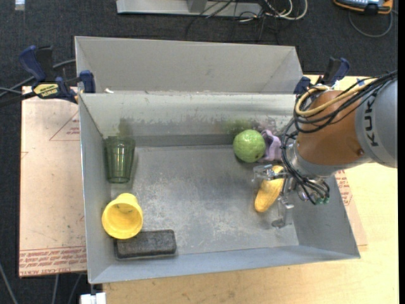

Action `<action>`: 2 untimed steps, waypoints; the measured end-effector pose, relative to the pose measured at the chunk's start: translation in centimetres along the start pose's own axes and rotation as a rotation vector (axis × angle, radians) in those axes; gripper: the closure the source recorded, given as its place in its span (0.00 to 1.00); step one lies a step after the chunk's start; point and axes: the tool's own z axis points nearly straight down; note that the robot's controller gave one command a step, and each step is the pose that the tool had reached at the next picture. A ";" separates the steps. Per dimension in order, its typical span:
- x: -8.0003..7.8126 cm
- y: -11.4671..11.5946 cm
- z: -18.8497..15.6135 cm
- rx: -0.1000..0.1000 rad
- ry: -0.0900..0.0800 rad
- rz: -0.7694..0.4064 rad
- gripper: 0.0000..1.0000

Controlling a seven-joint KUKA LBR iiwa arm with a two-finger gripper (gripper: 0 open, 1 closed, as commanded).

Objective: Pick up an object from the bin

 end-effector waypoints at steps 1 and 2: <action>-2.5 -1.1 -3.2 0.000 0.000 -0.187 0.00; -5.8 -2.3 -3.3 0.005 -0.010 -0.374 0.00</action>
Offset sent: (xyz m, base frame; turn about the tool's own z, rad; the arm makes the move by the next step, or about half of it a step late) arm 0.1055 -0.0158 0.0041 -0.1282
